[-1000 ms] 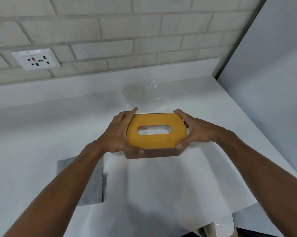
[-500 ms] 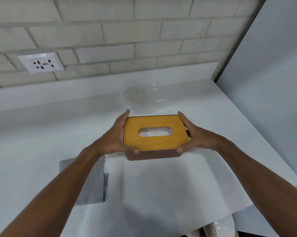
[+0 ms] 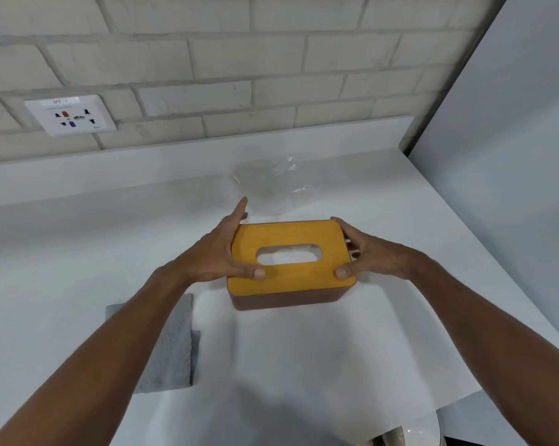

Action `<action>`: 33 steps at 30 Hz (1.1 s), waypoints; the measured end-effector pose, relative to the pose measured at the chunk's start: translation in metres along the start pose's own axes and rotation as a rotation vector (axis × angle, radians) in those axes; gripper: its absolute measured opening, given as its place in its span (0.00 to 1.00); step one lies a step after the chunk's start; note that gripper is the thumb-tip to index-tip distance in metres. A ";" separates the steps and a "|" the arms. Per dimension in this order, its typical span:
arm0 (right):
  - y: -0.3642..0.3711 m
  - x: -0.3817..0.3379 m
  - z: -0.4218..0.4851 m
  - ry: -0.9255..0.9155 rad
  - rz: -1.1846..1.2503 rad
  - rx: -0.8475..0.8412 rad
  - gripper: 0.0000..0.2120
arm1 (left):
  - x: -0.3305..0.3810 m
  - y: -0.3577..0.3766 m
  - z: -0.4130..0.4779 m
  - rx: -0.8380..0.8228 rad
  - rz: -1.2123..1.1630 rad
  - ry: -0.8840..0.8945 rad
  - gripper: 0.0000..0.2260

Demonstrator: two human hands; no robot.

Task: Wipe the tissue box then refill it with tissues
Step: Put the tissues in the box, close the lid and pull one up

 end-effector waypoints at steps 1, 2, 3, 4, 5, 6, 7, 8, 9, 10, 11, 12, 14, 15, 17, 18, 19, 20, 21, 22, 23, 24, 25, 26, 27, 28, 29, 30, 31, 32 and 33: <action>0.000 0.000 0.000 0.022 0.016 -0.018 0.59 | 0.002 0.000 0.002 0.006 0.001 -0.006 0.69; 0.000 0.001 0.000 0.035 0.043 -0.025 0.63 | 0.004 0.002 0.003 0.009 0.023 -0.010 0.70; 0.002 0.003 0.001 0.031 0.062 -0.027 0.63 | 0.004 0.004 0.004 0.000 0.061 -0.017 0.71; 0.004 0.005 0.002 0.011 0.062 -0.040 0.61 | 0.004 0.006 0.003 -0.012 0.108 -0.029 0.71; 0.007 0.006 0.004 -0.015 0.054 -0.056 0.56 | 0.002 0.007 0.002 -0.017 0.156 -0.049 0.71; 0.010 0.006 0.006 -0.031 0.054 -0.066 0.52 | 0.001 0.007 0.002 -0.016 0.199 -0.068 0.70; 0.011 0.005 0.006 -0.033 0.063 -0.068 0.49 | -0.001 0.006 0.002 -0.015 0.230 -0.082 0.70; 0.011 0.004 0.005 -0.023 0.066 -0.069 0.49 | -0.001 0.005 0.003 -0.018 0.255 -0.088 0.69; 0.010 0.002 0.004 -0.010 0.054 -0.078 0.49 | -0.001 0.004 0.004 -0.024 0.276 -0.091 0.68; 0.008 0.000 0.003 0.013 0.014 -0.086 0.51 | 0.000 0.004 0.004 -0.028 0.292 -0.095 0.68; 0.005 -0.003 0.002 0.042 -0.050 -0.084 0.53 | 0.000 0.004 0.004 -0.028 0.299 -0.102 0.68; 0.002 -0.008 0.001 0.080 -0.126 -0.046 0.57 | 0.000 0.004 0.004 -0.022 0.293 -0.108 0.67; -0.001 -0.024 -0.003 0.117 -0.224 0.158 0.61 | 0.002 0.006 0.001 0.029 0.279 -0.107 0.65; 0.000 -0.034 -0.006 0.082 -0.260 0.305 0.56 | 0.004 0.008 -0.001 0.074 0.277 -0.090 0.63; 0.006 -0.052 -0.010 -0.080 -0.382 0.527 0.32 | 0.009 0.013 -0.008 0.188 0.265 -0.026 0.56; 0.012 -0.063 -0.010 -0.156 -0.440 0.548 0.19 | 0.011 0.015 -0.011 0.236 0.265 0.007 0.53; 0.021 -0.073 -0.008 -0.184 -0.492 0.511 0.09 | 0.012 0.019 -0.013 0.257 0.287 0.025 0.50; 0.030 -0.081 -0.005 -0.170 -0.561 0.453 0.06 | 0.012 0.023 -0.013 0.252 0.336 0.027 0.49; 0.039 -0.089 0.001 -0.116 -0.656 0.391 0.09 | 0.010 0.027 -0.013 0.235 0.399 0.017 0.49; 0.047 -0.094 0.009 -0.033 -0.757 0.318 0.12 | 0.007 0.031 -0.012 0.222 0.451 0.006 0.50; 0.054 -0.099 0.017 0.047 -0.838 0.256 0.15 | 0.005 0.033 -0.011 0.218 0.472 -0.002 0.51; 0.058 -0.104 0.024 0.126 -0.895 0.211 0.16 | 0.003 0.034 -0.011 0.220 0.469 -0.005 0.52; 0.059 -0.108 0.033 0.196 -0.928 0.178 0.17 | 0.002 0.034 -0.010 0.226 0.462 -0.005 0.52; 0.060 -0.112 0.039 0.264 -0.948 0.132 0.17 | 0.001 0.033 -0.009 0.230 0.462 -0.005 0.53; 0.062 -0.117 0.045 0.331 -0.965 0.079 0.19 | 0.002 0.032 -0.009 0.233 0.470 -0.006 0.53; 0.064 -0.121 0.051 0.387 -0.964 0.038 0.21 | 0.002 0.032 -0.009 0.237 0.480 -0.005 0.53; 0.067 -0.123 0.055 0.435 -0.935 0.016 0.24 | 0.001 0.032 -0.009 0.245 0.488 0.000 0.52; 0.070 -0.123 0.060 0.479 -0.888 -0.002 0.26 | 0.001 0.032 -0.009 0.255 0.493 0.009 0.52; 0.074 -0.123 0.063 0.513 -0.837 -0.009 0.27 | 0.000 0.033 -0.009 0.264 0.497 0.017 0.51; 0.076 -0.120 0.065 0.541 -0.771 -0.010 0.28 | -0.001 0.033 -0.009 0.270 0.504 0.025 0.51; 0.078 -0.118 0.067 0.552 -0.699 -0.014 0.28 | -0.002 0.034 -0.009 0.276 0.509 0.033 0.50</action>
Point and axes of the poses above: each hand's wrist, its own z-axis towards the middle knuckle, its own y-axis out of the palm, x = y × z, the point moved 2 cm from there along z, towards the middle knuckle, and after that the axes turned 14 degrees about -x, right-handed, at the moved point
